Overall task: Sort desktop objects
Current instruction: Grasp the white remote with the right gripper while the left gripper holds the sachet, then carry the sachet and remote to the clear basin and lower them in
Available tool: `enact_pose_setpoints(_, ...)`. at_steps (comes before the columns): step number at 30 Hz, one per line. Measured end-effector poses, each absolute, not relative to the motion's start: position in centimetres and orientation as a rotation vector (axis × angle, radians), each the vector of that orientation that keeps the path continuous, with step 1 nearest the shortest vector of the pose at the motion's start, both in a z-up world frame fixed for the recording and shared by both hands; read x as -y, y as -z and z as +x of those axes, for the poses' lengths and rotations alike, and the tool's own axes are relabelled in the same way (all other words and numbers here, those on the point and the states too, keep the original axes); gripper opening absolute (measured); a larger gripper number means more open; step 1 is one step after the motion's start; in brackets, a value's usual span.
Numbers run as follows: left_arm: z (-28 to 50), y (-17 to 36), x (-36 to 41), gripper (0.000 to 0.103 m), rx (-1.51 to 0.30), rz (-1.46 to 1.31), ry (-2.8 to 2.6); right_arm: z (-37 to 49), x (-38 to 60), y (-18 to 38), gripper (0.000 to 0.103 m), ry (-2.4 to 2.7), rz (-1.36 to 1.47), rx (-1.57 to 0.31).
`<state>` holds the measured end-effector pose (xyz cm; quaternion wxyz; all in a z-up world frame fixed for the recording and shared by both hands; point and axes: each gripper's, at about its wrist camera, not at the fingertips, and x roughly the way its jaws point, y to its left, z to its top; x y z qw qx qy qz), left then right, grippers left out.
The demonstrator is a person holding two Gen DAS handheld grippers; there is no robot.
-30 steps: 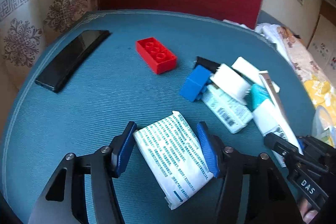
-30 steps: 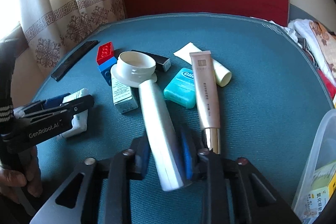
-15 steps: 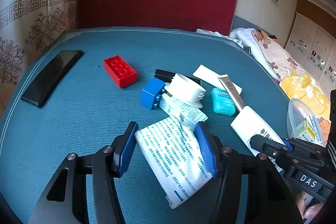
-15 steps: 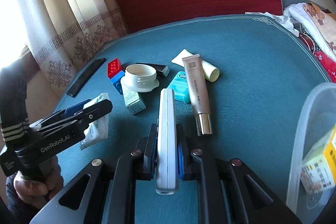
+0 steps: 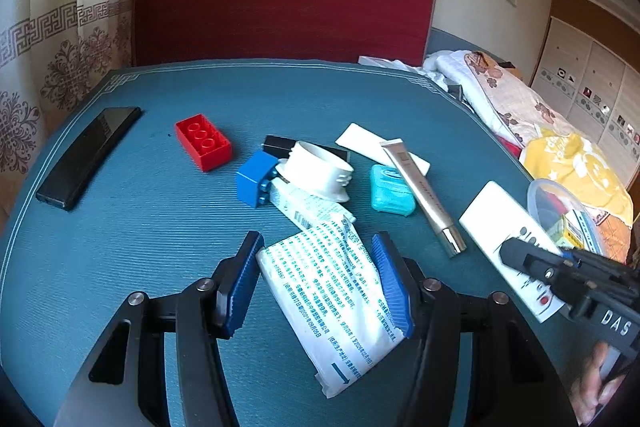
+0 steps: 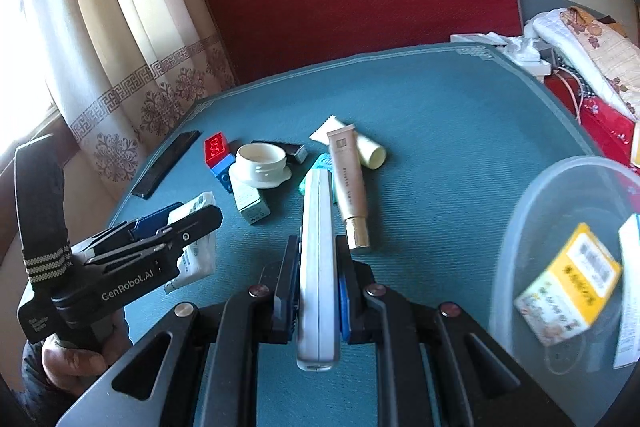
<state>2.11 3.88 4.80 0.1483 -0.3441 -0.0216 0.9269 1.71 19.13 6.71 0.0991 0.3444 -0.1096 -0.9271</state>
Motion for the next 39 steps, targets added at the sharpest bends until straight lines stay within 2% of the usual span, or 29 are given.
enact_pose_setpoints(18,4.9,-6.0,-8.8,0.059,0.016,-0.948,-2.56,6.0,-26.9,-8.7,0.018,2.948,0.986,0.385)
enact_pose_setpoints(39,9.5,-7.0,-20.4,0.06,-0.138,-0.928,-2.312,10.0,-37.2,-8.5,0.018,3.121,0.97,0.581)
